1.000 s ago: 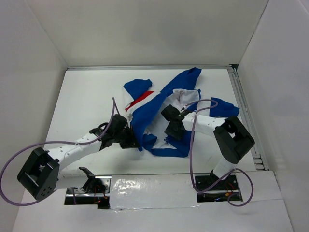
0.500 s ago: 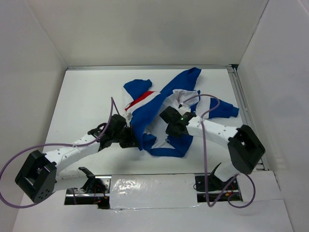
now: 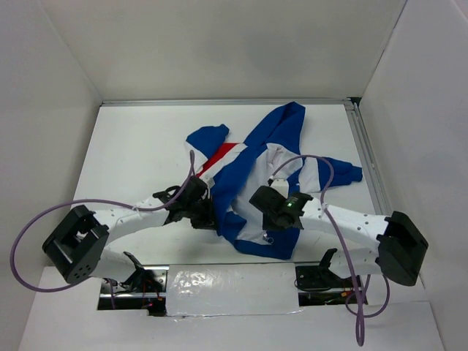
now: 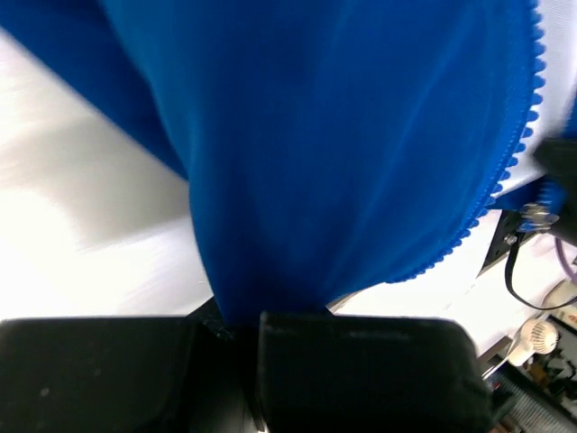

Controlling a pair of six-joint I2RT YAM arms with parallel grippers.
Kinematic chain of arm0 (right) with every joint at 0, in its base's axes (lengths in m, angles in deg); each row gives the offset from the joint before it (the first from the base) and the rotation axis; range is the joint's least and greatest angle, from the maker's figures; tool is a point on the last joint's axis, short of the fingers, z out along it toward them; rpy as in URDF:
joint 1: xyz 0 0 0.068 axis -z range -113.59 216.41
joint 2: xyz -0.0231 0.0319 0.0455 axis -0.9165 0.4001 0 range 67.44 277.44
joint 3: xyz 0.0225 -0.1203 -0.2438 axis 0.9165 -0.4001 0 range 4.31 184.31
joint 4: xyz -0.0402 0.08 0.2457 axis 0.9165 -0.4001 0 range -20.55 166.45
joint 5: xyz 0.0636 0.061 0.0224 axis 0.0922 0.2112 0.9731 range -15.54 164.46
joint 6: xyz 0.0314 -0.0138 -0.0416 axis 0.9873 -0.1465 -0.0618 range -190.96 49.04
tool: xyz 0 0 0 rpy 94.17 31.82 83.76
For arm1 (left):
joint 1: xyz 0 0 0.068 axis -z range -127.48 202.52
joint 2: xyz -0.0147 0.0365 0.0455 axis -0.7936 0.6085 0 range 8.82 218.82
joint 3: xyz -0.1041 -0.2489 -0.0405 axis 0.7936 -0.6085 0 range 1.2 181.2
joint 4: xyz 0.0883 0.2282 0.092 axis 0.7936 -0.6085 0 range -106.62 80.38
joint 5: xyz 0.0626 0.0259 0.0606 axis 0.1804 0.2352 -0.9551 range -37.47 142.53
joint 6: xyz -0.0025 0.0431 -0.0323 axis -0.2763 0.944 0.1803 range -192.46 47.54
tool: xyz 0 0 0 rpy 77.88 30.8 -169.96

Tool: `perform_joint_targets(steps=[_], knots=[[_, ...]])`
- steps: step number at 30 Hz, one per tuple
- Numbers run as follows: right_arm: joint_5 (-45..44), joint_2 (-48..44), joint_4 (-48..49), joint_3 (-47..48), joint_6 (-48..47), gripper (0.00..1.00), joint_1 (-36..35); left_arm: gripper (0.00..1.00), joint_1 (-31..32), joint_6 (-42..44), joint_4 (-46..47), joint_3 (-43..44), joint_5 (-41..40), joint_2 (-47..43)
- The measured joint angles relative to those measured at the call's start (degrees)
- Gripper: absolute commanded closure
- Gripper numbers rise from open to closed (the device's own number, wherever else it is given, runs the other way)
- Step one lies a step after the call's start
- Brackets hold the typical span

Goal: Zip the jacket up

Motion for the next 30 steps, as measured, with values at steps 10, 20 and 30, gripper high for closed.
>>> perform_joint_targets(steps=[10, 20, 30], knots=[[1.5, 2.5, 2.9, -8.6, 2.0, 0.38, -2.3, 1.00, 1.4, -1.5, 0.5, 2.8, -0.9, 6.4], [5.0, -8.0, 8.7, -13.8, 3.4, 0.36, -2.1, 1.00, 3.0, -1.5, 0.7, 2.8, -2.1, 6.2], [9.8, -17.2, 12.3, -17.7, 3.1, 0.37, 5.9, 1.00, 3.4, -1.6, 0.7, 2.8, -2.3, 5.0]])
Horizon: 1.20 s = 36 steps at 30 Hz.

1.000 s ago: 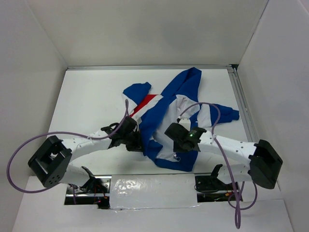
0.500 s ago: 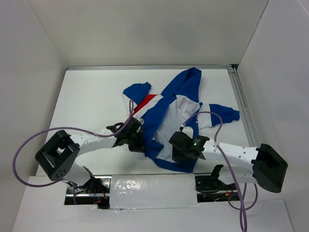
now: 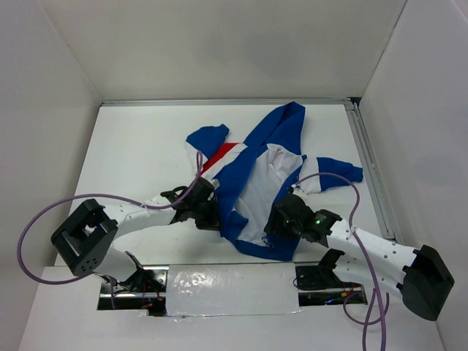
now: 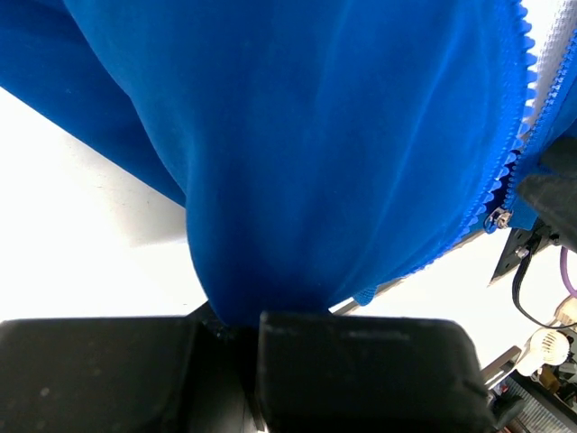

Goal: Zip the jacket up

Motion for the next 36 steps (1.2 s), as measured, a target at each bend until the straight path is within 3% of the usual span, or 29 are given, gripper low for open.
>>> perform_joint_targets(steps=[10, 16, 25, 27, 28, 29, 36], knots=[[3.4, -0.4, 2.3, -4.2, -0.7, 0.47, 5.0, 1.00, 0.3, 0.0, 0.0, 0.0, -0.2, -0.3], [6.5, 1.0, 6.4, -5.0, -3.1, 0.64, 5.8, 1.00, 0.3, 0.0, 0.0, 0.0, -0.3, -0.3], [10.0, 3.6, 10.6, -5.3, -5.6, 0.69, 7.2, 1.00, 0.5, 0.0, -0.2, 0.0, -0.3, -0.7], [10.5, 4.3, 11.1, -5.3, -6.0, 0.77, 7.5, 1.00, 0.6, 0.0, -0.2, 0.0, -0.3, -1.3], [10.8, 4.6, 11.5, -5.3, -6.1, 0.93, 7.6, 1.00, 0.7, 0.0, -0.3, 0.0, -0.3, -1.7], [11.1, 4.8, 11.9, -5.3, -6.5, 1.00, 7.6, 1.00, 0.7, 0.0, -0.3, 0.0, -0.4, -2.0], [12.3, 1.2, 10.5, -4.0, -8.1, 1.00, 7.6, 1.00, 1.0, 0.2, -2.2, 0.9, -0.4, -3.6]])
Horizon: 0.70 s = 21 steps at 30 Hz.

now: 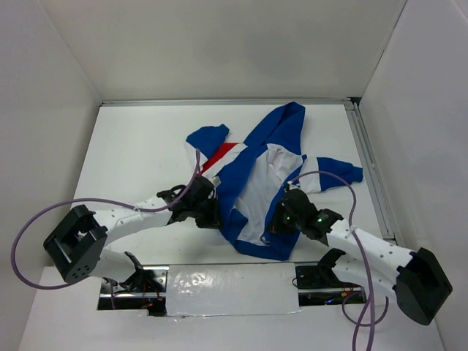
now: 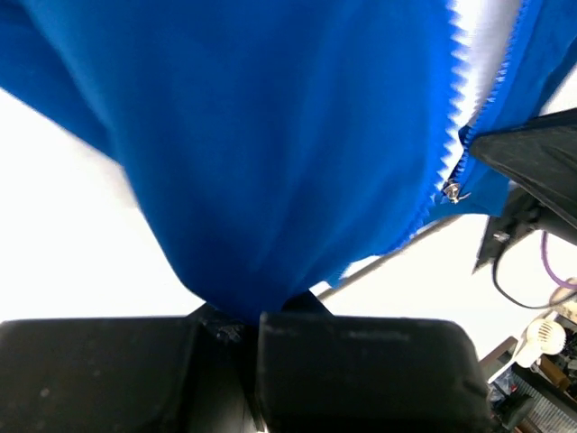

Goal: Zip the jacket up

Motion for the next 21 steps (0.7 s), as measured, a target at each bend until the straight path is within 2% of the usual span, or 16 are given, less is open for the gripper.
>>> perform_joint_targets(steps=[3, 7, 13, 17, 21], knots=[[0.0, -4.7, -2.7, 4.0, -2.1, 1.00, 0.0, 1.00, 0.9, 0.1, -1.3, 2.2, 0.0, -1.3], [2.1, -11.1, -1.5, 7.9, -5.8, 1.00, 0.4, 1.00, 2.8, 0.2, -2.1, 5.7, 0.5, -5.1], [9.3, -15.0, 5.5, 7.4, -7.6, 1.00, 2.5, 1.00, 4.3, -0.4, -1.0, 10.8, 3.3, -8.5], [13.9, -16.9, 12.6, 4.9, -7.4, 1.00, 3.7, 1.00, 4.5, -2.0, 1.0, 10.3, 4.8, -9.2], [17.4, -19.3, 15.5, 3.2, -7.2, 1.00, 4.9, 1.00, 4.5, -3.2, 1.9, 9.8, 5.1, -10.3]])
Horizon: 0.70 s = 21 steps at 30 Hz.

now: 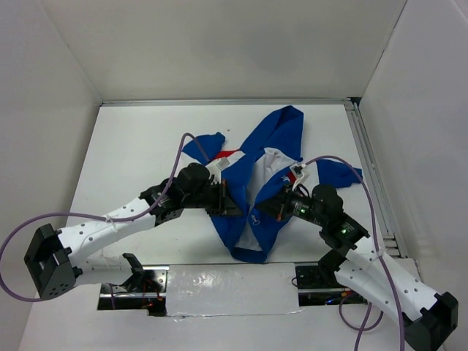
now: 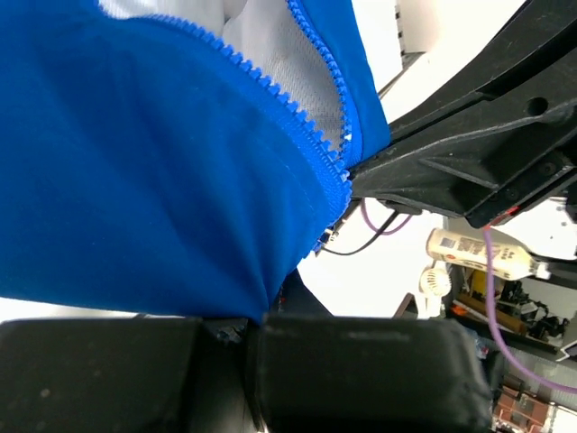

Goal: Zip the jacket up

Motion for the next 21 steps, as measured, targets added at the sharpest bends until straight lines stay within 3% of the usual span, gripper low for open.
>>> perform_joint_targets(steps=[18, 21], knots=[[9.4, 3.6, 3.3, -2.8, -1.5, 1.00, 2.7, 1.00, 0.0, -1.4, 4.7, -1.2, 2.0, -2.1], [9.5, 3.8, 3.1, -2.4, -1.3, 0.94, 2.9, 1.00, 0.0, -1.5, 4.7, -2.2, 2.2, -1.9]])
